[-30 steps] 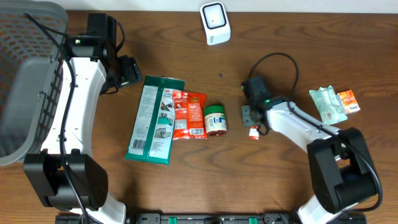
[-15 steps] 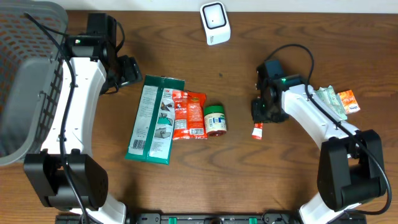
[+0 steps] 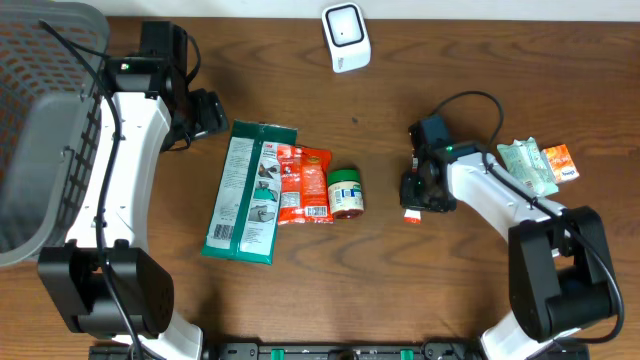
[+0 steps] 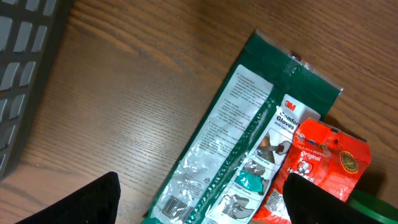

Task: Scan the item barcode
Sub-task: 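Lower the right gripper around the red Nescafe stick beside the jar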

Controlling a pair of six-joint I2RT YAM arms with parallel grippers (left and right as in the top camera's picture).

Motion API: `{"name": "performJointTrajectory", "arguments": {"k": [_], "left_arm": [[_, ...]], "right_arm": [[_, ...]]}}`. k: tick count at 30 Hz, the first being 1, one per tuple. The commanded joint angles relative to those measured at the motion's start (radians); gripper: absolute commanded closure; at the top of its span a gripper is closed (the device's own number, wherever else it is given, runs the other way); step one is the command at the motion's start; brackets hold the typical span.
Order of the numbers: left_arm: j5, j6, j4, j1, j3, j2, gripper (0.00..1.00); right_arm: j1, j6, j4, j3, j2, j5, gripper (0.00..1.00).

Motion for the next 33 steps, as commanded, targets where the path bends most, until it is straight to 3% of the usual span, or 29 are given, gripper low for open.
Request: {"name": "performJointTrajectory", "arguments": {"k": [1, 11, 16, 19, 26, 33], "left_arm": [[-0.009, 0.010, -0.003, 0.000, 0.011, -0.010, 0.16], [-0.009, 0.010, -0.003, 0.000, 0.011, -0.010, 0.16], [-0.009, 0.010, -0.003, 0.000, 0.011, -0.010, 0.16], [-0.009, 0.010, -0.003, 0.000, 0.011, -0.010, 0.16], [-0.009, 0.010, -0.003, 0.000, 0.011, -0.010, 0.16], [-0.009, 0.010, -0.003, 0.000, 0.011, -0.010, 0.16]], "right_arm": [[0.032, 0.018, 0.054, -0.039, -0.008, 0.042, 0.94], [0.044, -0.332, 0.109, -0.040, -0.008, 0.177, 0.96], [0.044, -0.333, 0.143, -0.021, -0.010, 0.149, 0.94], [0.043, -0.333, 0.066, 0.038, -0.015, 0.122, 0.77], [0.036, -0.333, -0.051, 0.109, -0.015, 0.050, 0.66], [0.047, -0.329, -0.023, 0.068, -0.015, 0.018, 0.73]]}}
